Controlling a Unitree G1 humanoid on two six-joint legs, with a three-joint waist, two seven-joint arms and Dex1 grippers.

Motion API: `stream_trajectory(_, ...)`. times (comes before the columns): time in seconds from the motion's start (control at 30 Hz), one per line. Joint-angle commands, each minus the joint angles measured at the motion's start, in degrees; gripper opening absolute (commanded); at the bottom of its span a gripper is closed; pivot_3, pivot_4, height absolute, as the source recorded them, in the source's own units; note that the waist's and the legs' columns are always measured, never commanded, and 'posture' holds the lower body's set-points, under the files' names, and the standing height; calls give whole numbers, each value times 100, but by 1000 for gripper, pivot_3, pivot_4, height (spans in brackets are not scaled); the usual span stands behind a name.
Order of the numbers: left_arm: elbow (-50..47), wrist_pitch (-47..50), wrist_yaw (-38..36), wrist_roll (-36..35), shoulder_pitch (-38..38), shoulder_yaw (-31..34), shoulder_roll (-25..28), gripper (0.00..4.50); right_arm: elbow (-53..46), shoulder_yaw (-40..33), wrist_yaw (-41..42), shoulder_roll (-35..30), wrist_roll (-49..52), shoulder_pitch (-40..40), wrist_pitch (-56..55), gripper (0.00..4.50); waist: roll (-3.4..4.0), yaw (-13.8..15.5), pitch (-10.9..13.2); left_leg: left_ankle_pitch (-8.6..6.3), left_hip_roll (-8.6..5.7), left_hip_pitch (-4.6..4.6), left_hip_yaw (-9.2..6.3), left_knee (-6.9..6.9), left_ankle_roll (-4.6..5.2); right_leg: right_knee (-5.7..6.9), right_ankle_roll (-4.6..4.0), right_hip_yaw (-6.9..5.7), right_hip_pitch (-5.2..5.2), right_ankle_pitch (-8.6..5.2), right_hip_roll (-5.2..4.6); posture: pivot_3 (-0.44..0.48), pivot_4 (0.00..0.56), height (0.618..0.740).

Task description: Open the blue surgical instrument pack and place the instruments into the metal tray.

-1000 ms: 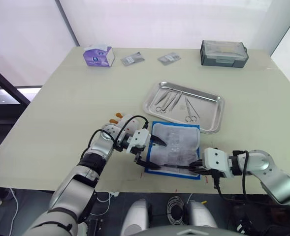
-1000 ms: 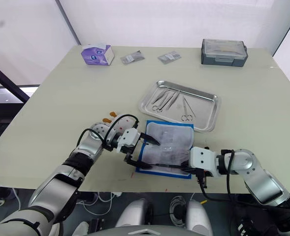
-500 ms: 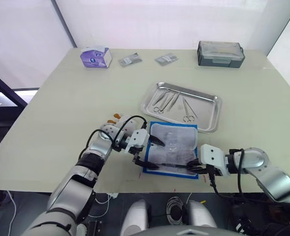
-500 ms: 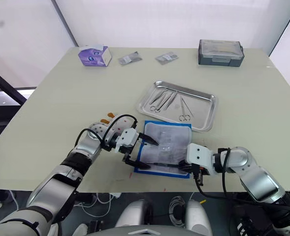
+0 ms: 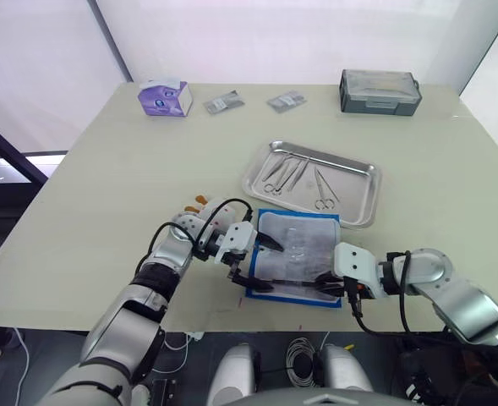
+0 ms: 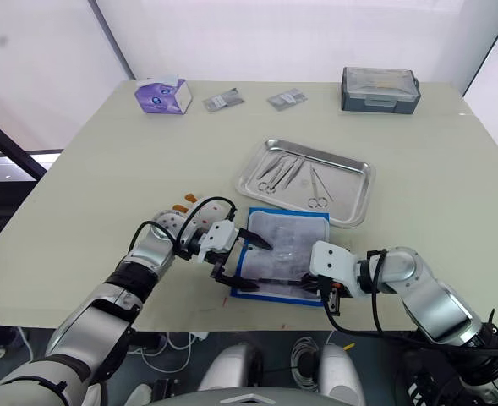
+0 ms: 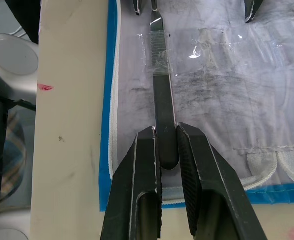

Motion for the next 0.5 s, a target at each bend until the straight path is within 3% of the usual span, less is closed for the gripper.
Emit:
stream_trajectory(0.03, 468, 33, -101, 566, 210, -227, 116, 4500, -191, -23, -122, 59, 43, -85, 27, 24, -1, 0, 1, 0, 0, -1, -2, 0, 0, 0, 0, -1, 0, 0, 0, 0, 150, 727)
stream_trajectory(0.5, 531, 3, -63, 585, 192, -225, 89, 4500, -465, -96, -66, -195, 103, -306, 182, 24, 1, 1, 4, 0, -2, -4, -6, 1, 0, -2, 0, -4, 0, 0, -2, 0, 150, 727)
